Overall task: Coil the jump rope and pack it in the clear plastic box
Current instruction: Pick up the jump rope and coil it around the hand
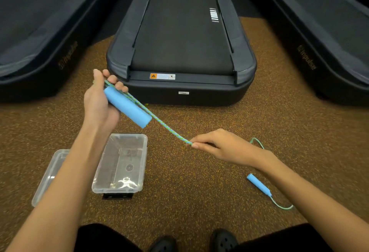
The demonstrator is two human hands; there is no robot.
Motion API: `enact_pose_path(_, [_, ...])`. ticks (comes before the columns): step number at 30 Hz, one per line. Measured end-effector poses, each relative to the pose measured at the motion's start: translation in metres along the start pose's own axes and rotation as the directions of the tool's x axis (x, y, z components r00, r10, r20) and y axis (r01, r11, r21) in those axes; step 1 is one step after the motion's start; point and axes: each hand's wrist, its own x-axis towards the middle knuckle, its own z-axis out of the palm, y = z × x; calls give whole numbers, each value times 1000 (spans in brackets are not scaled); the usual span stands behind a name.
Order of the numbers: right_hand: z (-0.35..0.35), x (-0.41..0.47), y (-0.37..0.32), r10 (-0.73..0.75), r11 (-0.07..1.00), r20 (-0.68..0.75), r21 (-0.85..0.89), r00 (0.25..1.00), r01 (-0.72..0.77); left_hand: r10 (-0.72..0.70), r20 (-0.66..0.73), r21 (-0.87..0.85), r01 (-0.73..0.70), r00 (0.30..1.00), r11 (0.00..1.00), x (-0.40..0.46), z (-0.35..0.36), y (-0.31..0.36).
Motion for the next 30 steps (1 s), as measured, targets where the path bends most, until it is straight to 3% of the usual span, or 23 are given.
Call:
enact_pose_path(4, [-15,-10,-20,-103,982,-139,-174,985,78,21,42,365,-34,999,930,-13,14,-21])
enact_pose_path(7, [-20,-10,-27,-158,976,-245,-187,956,114,-37,170,495,-53,985,867,-26,22,-39])
enact_pose_path(13, [-22,0,-31,-145,989,-384,-18,912,150,-231,272,627,10,934,779,-47,34,-66])
enact_pose_path(16, [-23,5,-27,-96,987,-449,76,889,145,-298,290,748,-21,910,663,-56,35,-74])
enact_pose_path(22, [-24,8,-19,20,966,-475,235,880,105,-476,351,804,2,806,595,-66,37,-79])
enact_pose_path(30, [-21,12,-18,127,882,-492,454,861,129,-541,332,804,68,773,591,-64,35,-80])
